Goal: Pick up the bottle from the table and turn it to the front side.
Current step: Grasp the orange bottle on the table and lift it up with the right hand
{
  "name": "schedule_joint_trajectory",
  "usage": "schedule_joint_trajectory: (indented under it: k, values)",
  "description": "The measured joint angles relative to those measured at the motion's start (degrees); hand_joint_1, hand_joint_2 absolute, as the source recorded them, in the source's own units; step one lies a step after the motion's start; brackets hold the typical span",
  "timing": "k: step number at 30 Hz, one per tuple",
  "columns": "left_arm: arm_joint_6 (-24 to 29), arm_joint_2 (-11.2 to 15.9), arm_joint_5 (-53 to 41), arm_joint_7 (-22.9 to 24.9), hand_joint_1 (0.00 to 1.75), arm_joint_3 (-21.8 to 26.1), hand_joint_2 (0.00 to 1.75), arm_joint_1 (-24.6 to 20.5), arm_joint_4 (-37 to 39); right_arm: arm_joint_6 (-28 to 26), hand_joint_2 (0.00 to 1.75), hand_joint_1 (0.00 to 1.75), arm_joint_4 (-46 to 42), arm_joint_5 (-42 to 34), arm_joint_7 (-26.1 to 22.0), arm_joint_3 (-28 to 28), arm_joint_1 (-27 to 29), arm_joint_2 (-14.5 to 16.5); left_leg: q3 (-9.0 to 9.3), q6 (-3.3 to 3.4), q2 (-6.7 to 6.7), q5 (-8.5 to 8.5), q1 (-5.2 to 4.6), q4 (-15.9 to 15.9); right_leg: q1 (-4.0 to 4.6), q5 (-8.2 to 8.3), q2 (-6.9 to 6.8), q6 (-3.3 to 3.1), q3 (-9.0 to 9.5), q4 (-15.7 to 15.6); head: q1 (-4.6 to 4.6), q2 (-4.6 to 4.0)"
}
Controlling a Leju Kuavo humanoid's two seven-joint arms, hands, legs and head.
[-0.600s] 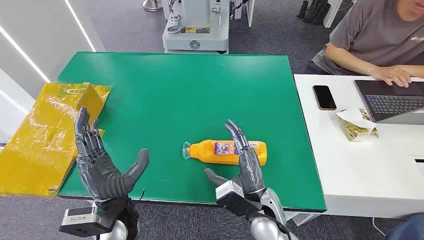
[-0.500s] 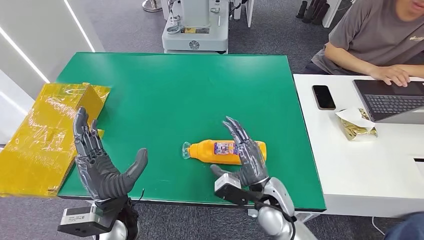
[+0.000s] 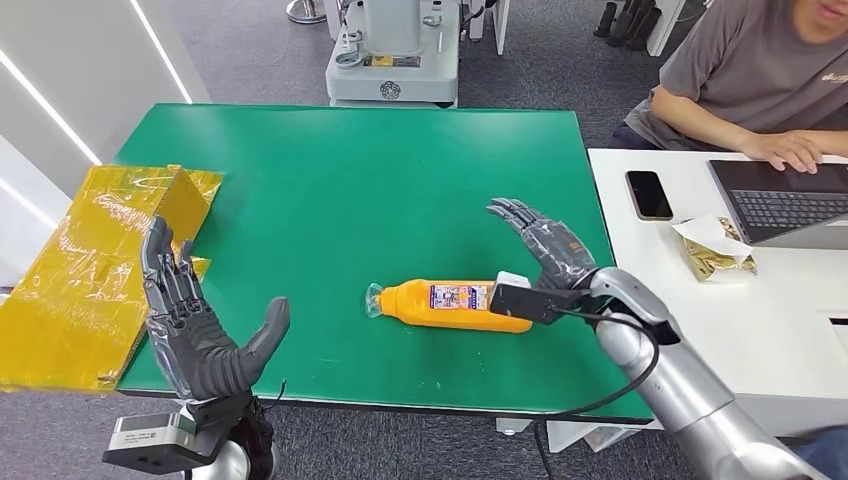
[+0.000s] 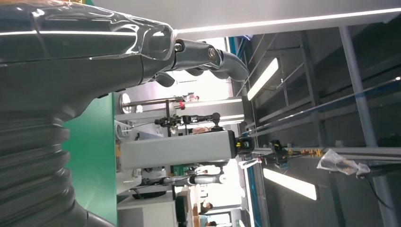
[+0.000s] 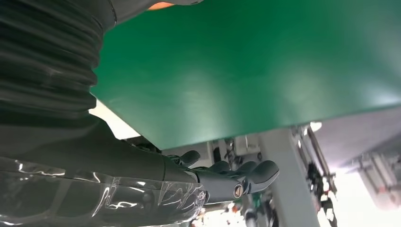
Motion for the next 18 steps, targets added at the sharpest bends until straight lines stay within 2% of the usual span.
schedule_joint_trajectory:
  k: [3,5,8,12,18]
  values:
    - [-0.2,0.3,0.3,0.0,0.0,0.0,1.75,0.0,-0.3,8.7,1.75,0.0,4.1,-2.3,-2.5,2.0,-6.3,-1.3,0.02,-0.01,0.02,0.02,0.0,0.0,0.0,0.05,0.02,-0.02,0.0,0.0,0.0,0.0]
    - [-0.4,0.4,0.4,0.0,0.0,0.0,1.75,0.0,-0.5,12.4,1.75,0.0,7.0,-3.6,-3.8,3.6,-10.1,-1.8,0.03,0.0,0.0,0.03,0.0,0.0,0.0,0.05,0.01,-0.02,-0.01,0.0,0.0,0.0]
    - [-0.4,0.6,0.6,0.0,0.0,0.0,1.75,0.1,-0.7,13.8,1.75,0.0,10.2,-4.2,-4.4,5.3,-13.9,-2.0,0.02,0.0,-0.03,0.04,0.0,0.0,0.0,0.05,-0.02,-0.02,0.0,0.0,-0.01,0.0]
    - [-0.3,0.7,0.6,0.0,0.0,0.0,1.75,0.1,-0.8,14.5,1.75,0.0,12.7,-4.9,-4.9,6.9,-16.3,-2.1,0.02,0.0,-0.01,0.03,0.0,0.0,0.0,0.05,0.0,-0.02,-0.01,0.0,0.0,0.0]
    - [0.7,1.2,1.3,0.0,0.0,-0.7,1.75,0.0,-0.8,19.7,1.75,0.0,16.7,-9.4,-7.7,12.5,-20.2,-2.1,0.01,0.0,-0.02,0.03,0.0,0.0,0.0,0.05,-0.01,-0.02,0.0,0.0,-0.01,0.0]
